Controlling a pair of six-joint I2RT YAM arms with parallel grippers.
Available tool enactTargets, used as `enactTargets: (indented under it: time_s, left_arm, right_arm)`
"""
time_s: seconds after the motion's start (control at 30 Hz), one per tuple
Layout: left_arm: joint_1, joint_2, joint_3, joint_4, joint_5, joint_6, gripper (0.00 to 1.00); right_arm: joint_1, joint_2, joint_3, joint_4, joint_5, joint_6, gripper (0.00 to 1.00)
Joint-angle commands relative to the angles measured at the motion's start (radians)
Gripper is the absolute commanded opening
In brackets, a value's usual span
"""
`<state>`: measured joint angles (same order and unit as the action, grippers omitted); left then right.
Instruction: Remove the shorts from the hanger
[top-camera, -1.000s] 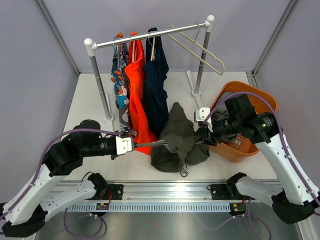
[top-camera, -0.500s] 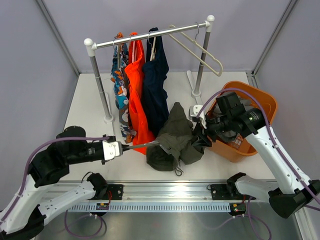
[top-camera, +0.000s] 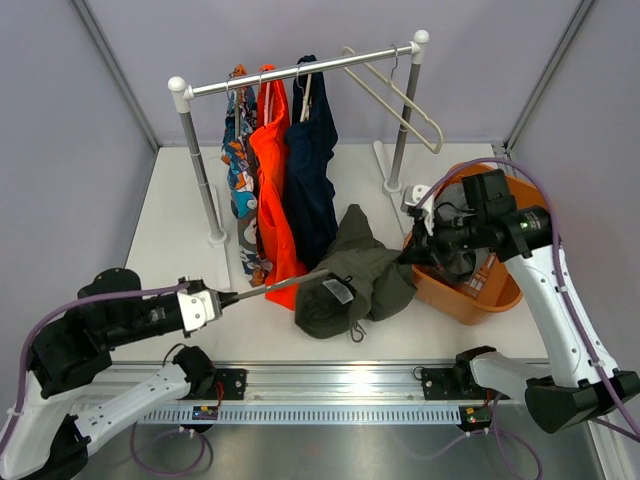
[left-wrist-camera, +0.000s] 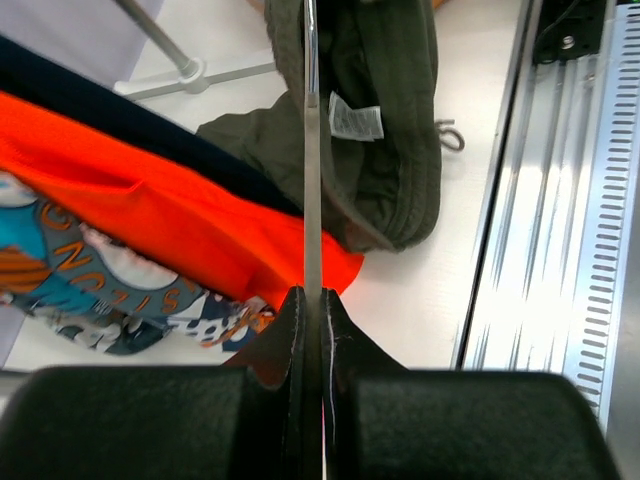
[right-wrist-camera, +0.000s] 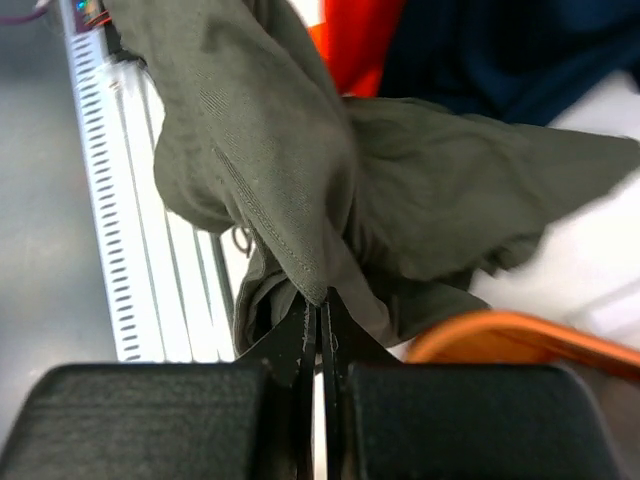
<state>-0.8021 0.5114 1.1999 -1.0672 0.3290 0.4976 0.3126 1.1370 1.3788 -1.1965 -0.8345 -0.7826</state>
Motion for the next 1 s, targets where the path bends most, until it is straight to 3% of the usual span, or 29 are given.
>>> enactTargets:
  time_s: [0.0,0.23,0.4,0.53,0.63,0.73,0.77,0.87,0.97]
  left_arm:
    - [0.006,-0.03,0.067,-0.028,-0.085,0.01,0.0]
    - [0.006,-0.04,0.182,-0.146,-0.169,0.029,0.0]
    - [0.0,-0.059,0.242,-0.14,-0.189,0.016,0.0]
    - [-0.003,-0.062,0.222,-0.085,-0.17,0.002,0.0]
    - [-0.006,-0.065,0.17,-0.011,-0.15,0.004,0.0]
    - [-0.005,-0.054,0.083,0.081,-0.128,0.004,0.0]
    - [-0.005,-0.047,0.061,0.123,-0.11,0.002,0.0]
    - [-0.005,-0.024,-0.028,0.22,-0.064,-0.014,0.0]
    - [-0.005,0.016,-0.085,0.288,-0.016,-0.024,0.0]
  right_arm:
    - [-0.093,-0.003,0.094,-0.046,-0.064,-0.032,0.0]
    - [-0.127,0.01,0.062,-0.043,-0.097,-0.01,0.0]
    - [-0.118,0.006,0.025,-0.031,-0.127,-0.021,0.0]
    - [-0.032,-0.003,-0.017,-0.023,-0.084,-0.037,0.0]
    - [0.121,-0.032,-0.067,0.021,-0.042,-0.008,0.01]
    - [0.164,-0.048,-0.092,0.058,-0.057,0.019,0.12]
    - [0.164,-0.043,-0.086,0.051,-0.055,0.017,0.26]
    - [0.164,-0.049,0.004,-0.007,-0.023,-0.053,0.44]
    - [0.163,-0.062,0.118,-0.108,-0.006,-0.15,0.52]
